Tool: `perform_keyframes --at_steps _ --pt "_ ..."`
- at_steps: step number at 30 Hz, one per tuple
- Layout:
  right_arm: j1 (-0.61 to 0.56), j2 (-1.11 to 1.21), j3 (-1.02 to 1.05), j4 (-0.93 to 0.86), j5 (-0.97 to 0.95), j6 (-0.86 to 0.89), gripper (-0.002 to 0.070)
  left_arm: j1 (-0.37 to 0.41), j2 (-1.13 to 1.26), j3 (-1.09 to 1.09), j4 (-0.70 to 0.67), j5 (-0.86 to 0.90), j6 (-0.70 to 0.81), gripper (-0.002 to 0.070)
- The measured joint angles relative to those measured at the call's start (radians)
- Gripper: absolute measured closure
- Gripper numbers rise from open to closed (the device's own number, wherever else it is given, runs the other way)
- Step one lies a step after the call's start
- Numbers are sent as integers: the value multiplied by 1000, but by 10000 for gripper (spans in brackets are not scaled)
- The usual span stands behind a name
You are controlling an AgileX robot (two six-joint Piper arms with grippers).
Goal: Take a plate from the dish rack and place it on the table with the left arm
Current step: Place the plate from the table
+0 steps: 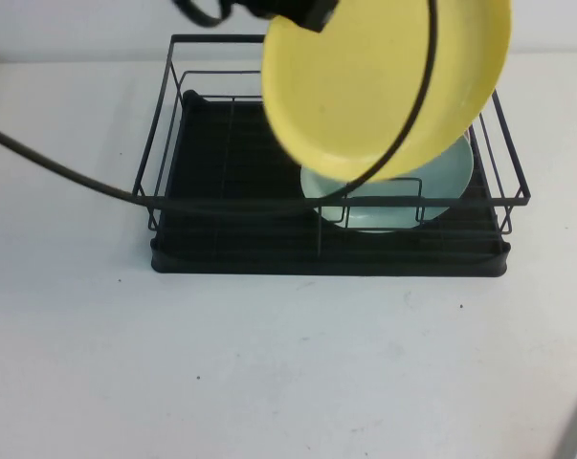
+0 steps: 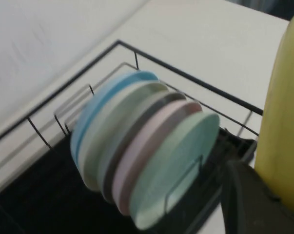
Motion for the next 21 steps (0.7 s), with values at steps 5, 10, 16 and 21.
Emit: perform_keyframes --at_steps 5,10,16,21 --pt "0 0 0 0 0 0 696 79 -43 138 -160 99 -52 617" --pt "0 0 0 0 0 0 696 171 -84 416 -513 107 70 617" --pt "0 0 0 0 0 0 696 232 -124 787 -786 52 222 617" --pt "0 0 0 0 0 0 696 255 -114 996 -895 -109 287 617"
